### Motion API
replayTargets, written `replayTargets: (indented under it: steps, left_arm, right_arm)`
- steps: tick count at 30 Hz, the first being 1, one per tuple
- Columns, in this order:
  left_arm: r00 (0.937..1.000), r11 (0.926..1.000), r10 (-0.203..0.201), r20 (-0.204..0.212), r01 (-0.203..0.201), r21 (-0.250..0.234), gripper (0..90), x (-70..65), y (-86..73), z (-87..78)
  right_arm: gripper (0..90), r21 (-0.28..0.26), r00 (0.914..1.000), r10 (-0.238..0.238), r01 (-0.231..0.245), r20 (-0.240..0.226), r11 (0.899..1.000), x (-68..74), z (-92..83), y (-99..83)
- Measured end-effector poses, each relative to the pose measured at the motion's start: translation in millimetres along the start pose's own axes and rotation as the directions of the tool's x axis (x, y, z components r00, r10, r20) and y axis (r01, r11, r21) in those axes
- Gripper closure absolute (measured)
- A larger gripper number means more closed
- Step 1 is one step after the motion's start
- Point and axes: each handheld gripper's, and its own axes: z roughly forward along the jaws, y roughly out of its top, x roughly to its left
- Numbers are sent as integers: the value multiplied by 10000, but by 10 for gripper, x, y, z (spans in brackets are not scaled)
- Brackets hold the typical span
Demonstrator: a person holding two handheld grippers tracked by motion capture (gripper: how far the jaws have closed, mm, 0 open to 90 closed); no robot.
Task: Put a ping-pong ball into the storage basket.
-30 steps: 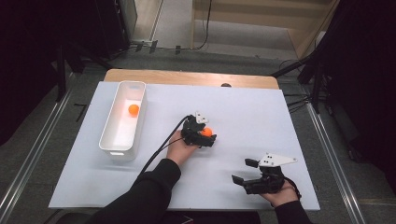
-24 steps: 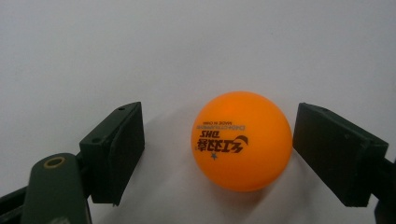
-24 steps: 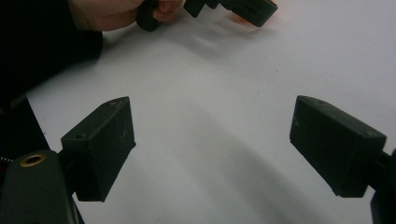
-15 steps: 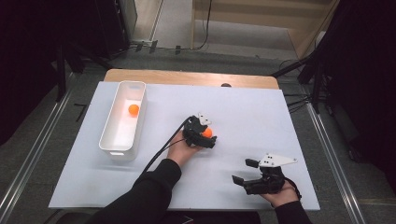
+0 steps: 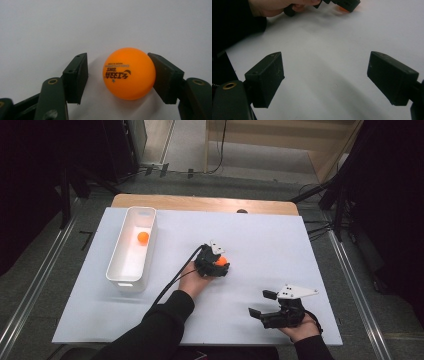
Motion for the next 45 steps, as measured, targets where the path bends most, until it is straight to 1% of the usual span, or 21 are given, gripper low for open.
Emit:
replayTargets:
  steps: [3, 4, 8, 21, 22, 32, 34, 36, 40, 45]
  left_arm:
    - [9999, 9999, 107, 84, -106, -79, 429, -15, -5, -6]
    - [9999, 9999, 78, 101, -76, -145, 449, -21, -6, -4]
    - [9998, 9999, 138, 154, -137, -93, 499, -9, -7, -14]
    - [9998, 9999, 136, 132, -135, -91, 507, -8, -5, -16]
    - [9999, 9999, 80, 134, -79, -116, 508, -9, -5, -14]
    - [9998, 10000, -2, 190, 4, -77, 509, -13, 10, -19]
    - [9996, 9999, -58, 261, 62, -152, 509, -21, 20, -28]
    - [9996, 9999, 31, 285, -26, -168, 509, -22, 33, -43]
    - [9991, 9998, 20, 425, -11, -216, 509, -34, 74, -89]
    - [9981, 9995, -119, 596, 137, -296, 509, -46, 123, -158]
  right_arm:
    - [125, 14, 10000, -24, 24, 2, 10000, 0, 3, 0]
    - [125, 20, 10000, -10, 10, -1, 10000, 2, 2, 1]
    - [125, 23, 10000, -25, 25, 12, 10000, 0, 3, 0]
    - [125, 8, 10000, 11, -11, 5, 10000, -2, -3, -1]
    - [125, 6, 10000, 12, -12, 7, 10000, -3, -3, -1]
    - [125, 19, 10000, -6, 6, -13, 10000, -1, 1, -1]
    - [125, 17, 10000, 5, -5, -12, 10000, -1, 0, -1]
    - [125, 14, 10000, -3, 3, -8, 10000, -1, 0, -1]
    - [125, 19, 10000, -15, 15, -1, 10000, -2, 0, -1]
    - [125, 16, 10000, 0, 0, -4, 10000, -1, 0, -1]
